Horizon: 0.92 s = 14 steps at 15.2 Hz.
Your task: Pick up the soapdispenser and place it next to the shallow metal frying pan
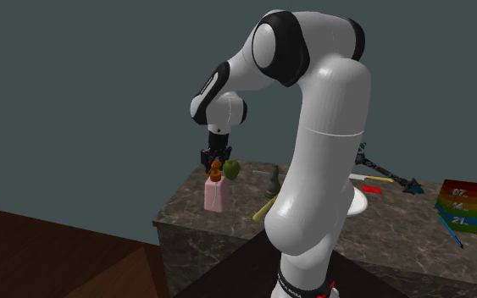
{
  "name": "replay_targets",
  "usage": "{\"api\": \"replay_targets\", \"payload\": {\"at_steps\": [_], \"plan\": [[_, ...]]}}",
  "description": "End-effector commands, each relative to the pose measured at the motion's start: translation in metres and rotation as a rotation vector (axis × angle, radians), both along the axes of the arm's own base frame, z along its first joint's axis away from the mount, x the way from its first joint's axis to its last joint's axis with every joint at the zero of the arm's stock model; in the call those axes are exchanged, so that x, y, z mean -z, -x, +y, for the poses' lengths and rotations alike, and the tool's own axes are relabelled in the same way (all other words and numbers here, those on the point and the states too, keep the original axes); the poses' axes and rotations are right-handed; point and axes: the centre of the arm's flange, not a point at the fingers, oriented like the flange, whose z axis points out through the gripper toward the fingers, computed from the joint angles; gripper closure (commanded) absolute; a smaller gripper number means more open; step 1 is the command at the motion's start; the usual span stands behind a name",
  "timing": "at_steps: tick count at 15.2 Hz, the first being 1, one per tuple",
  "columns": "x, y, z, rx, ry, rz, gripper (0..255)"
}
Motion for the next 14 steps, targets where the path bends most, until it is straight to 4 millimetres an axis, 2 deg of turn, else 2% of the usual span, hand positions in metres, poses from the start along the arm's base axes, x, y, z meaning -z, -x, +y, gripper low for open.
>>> {"api": "replay_targets", "payload": {"at_steps": [1, 7, 14], "plan": [[0.0, 0.0, 0.0, 0.0, 0.0, 0.0, 255], [0.0, 0.0, 0.0, 0.0, 0.0, 0.0, 255], [-0.037, 0.0, 0.0, 0.0, 0.0, 0.0, 255]]}}
